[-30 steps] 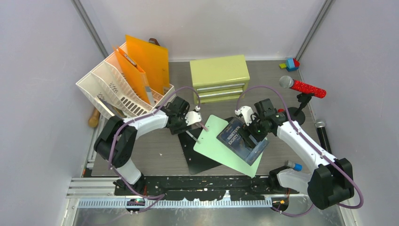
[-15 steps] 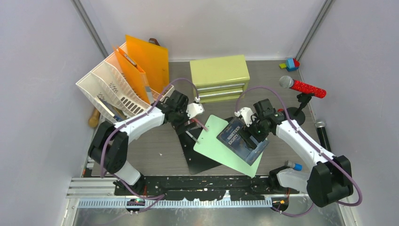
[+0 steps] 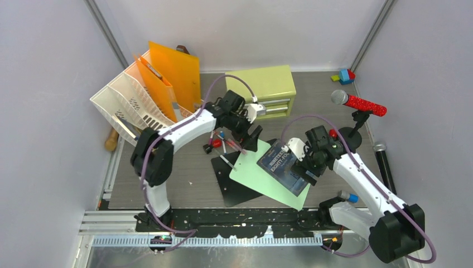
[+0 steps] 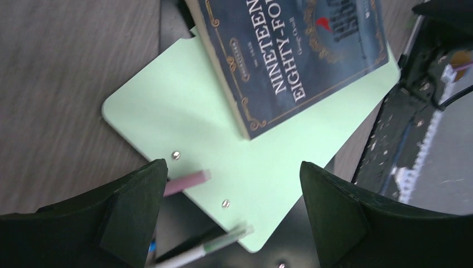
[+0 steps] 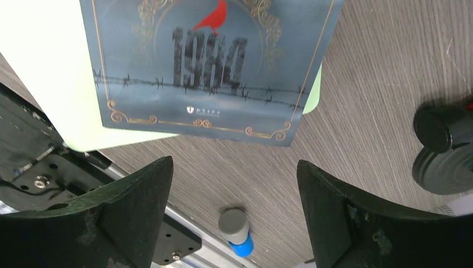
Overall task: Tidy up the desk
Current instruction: Place the stationery at the center of the board, then pick up the book from the center of the board.
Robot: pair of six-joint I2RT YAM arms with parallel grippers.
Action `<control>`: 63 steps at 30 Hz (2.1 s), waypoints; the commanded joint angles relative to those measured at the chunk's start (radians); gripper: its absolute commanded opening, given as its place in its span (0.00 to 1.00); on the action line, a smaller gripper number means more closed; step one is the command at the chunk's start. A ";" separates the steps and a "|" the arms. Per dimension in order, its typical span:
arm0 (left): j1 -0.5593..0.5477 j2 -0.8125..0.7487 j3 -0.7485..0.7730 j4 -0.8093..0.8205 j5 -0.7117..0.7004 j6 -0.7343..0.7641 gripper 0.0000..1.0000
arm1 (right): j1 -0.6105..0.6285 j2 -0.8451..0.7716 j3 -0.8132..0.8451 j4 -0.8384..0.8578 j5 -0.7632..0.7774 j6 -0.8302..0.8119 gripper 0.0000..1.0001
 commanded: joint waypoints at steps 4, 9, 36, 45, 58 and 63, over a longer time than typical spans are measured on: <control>-0.029 0.210 0.147 0.043 0.188 -0.241 0.91 | -0.003 -0.076 -0.073 -0.050 0.059 -0.101 0.87; -0.047 0.313 0.190 0.070 0.201 -0.292 0.91 | -0.004 -0.049 -0.123 0.039 0.126 -0.109 0.87; -0.103 0.426 0.059 0.304 0.319 -0.453 0.40 | -0.003 0.045 -0.220 0.277 0.078 -0.030 0.58; -0.102 0.411 0.038 0.355 0.333 -0.470 0.00 | -0.003 0.043 -0.218 0.283 0.033 -0.017 0.53; -0.039 0.273 0.023 0.222 0.191 -0.312 0.00 | -0.003 -0.065 -0.033 0.083 0.060 0.020 0.82; -0.032 0.239 0.040 0.167 0.159 -0.247 0.00 | -0.003 -0.052 0.083 -0.009 0.041 0.034 0.86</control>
